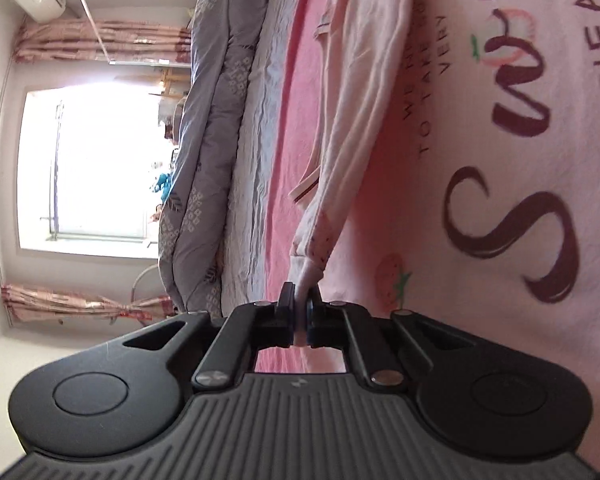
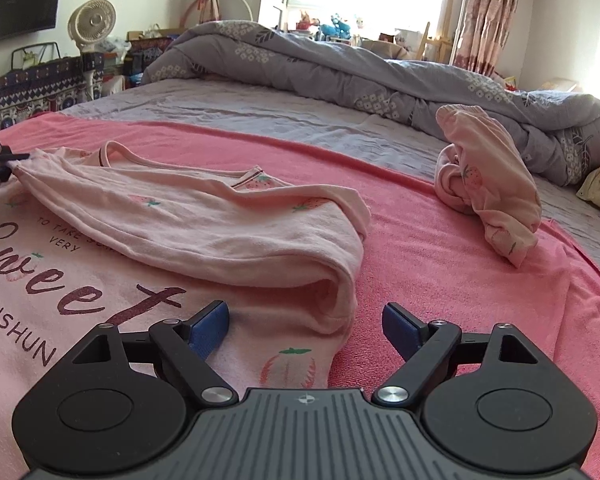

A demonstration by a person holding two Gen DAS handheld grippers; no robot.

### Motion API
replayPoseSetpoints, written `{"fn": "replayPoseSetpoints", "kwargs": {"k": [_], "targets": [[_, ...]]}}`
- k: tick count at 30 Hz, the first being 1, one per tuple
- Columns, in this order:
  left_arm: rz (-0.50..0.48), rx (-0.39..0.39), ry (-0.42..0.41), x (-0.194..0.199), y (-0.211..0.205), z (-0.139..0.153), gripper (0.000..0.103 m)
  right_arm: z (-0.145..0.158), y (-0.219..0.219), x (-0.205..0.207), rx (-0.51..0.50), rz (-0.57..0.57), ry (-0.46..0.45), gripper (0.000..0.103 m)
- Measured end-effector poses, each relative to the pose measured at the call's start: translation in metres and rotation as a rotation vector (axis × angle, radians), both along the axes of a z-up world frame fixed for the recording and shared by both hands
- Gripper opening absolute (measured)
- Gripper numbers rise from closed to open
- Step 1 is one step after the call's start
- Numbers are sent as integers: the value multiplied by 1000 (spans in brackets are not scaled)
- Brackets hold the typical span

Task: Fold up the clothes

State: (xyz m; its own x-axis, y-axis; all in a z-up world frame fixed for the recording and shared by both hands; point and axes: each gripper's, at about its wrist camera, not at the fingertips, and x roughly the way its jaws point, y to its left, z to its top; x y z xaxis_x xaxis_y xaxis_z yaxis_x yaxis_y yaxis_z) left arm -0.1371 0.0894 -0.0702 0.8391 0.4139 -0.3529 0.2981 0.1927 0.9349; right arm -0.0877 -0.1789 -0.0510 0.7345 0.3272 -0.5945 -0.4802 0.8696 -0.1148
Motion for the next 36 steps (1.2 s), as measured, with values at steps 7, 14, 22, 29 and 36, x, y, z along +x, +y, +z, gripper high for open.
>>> {"fn": "replayPoseSetpoints", "kwargs": {"k": [7,14,22,29,36], "targets": [[-10,42,110,-11,-2,-27,0,4,-4,4,-25,-39,-21,88],[5,-4,122,-14,2,-24,1,3,-20,21,-112,-99,-53,93],[14,-68,146,-16,5,-14,4,-4,-4,4,-174,100,-115,52],[20,-104,163,-18,13,-6,9,-11,1,1,-206,136,-121,16],[214,-382,148,-2,48,52,63,-17,-1,-7,-215,124,-150,16]]}}
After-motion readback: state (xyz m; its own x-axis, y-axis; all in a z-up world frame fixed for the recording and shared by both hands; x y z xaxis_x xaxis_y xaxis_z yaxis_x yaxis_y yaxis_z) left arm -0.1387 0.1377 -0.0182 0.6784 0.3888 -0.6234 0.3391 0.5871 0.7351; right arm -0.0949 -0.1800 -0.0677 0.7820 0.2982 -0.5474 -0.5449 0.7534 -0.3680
